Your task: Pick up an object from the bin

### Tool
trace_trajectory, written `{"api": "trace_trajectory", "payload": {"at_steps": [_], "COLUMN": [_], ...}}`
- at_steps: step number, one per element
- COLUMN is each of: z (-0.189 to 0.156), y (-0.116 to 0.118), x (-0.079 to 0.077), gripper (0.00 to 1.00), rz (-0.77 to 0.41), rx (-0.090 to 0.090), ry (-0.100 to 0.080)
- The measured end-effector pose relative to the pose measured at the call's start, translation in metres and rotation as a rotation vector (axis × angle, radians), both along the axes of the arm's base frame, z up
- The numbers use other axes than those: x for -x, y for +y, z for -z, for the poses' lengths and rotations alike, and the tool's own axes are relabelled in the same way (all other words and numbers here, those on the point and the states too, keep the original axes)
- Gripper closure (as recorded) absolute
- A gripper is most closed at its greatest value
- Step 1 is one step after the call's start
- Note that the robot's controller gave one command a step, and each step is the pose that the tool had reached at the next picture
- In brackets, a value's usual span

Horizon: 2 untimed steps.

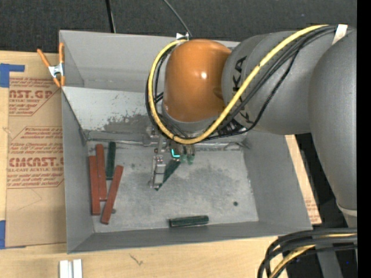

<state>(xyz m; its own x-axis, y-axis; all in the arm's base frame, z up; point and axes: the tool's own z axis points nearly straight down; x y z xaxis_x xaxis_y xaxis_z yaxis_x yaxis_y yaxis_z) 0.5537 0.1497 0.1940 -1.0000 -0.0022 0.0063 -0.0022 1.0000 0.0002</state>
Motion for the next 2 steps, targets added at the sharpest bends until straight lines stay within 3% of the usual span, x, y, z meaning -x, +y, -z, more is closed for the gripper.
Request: {"api": "trace_trajectory", "payload": {"at_steps": [2], "z": [-0.0041], "y": [-0.0009], "x": [-0.0021], "gripper": [0.00], "rz": [0.001], "rx": [-0.001], "ry": [-0.008]}}
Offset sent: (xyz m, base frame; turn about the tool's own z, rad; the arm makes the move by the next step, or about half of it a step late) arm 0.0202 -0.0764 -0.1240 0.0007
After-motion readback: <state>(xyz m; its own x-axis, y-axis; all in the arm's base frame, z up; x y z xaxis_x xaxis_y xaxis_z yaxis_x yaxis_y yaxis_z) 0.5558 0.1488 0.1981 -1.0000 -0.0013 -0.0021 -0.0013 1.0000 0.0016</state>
